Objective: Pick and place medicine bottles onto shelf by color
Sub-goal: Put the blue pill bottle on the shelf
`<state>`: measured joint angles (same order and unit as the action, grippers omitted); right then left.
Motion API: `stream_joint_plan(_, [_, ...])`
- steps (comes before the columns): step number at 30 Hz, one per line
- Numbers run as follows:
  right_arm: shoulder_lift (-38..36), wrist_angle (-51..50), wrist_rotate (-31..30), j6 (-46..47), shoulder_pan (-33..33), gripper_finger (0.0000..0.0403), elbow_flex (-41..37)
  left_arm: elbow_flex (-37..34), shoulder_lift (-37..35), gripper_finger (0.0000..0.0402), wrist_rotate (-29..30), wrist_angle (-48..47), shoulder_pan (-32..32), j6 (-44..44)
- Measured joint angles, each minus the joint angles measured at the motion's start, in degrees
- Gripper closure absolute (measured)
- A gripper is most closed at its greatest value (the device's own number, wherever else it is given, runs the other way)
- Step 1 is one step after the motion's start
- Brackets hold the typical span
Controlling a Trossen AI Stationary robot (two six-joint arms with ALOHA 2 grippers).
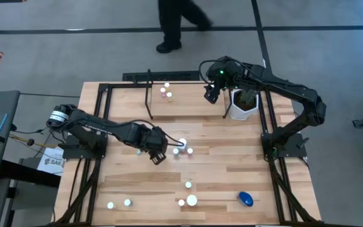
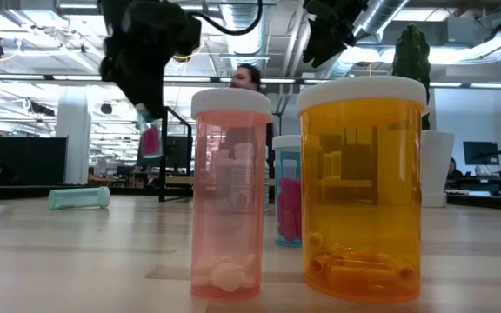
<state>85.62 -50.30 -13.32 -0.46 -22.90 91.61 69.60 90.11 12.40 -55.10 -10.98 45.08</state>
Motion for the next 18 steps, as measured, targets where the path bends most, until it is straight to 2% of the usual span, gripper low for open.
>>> stream_joint_plan(13, [0.00, 0.02, 0.00, 0.01, 0.01, 0.0133, 0.00, 0.00, 0.00, 0.0290, -2.18, 3.90, 4.22, -7.24])
stream_joint_plan(18, [0.00, 0.01, 0.00, 0.01, 0.00, 0.0133, 0.00, 0.28, 2.36, 0.0290, -3.94, 4.50, 5.21, -9.48])
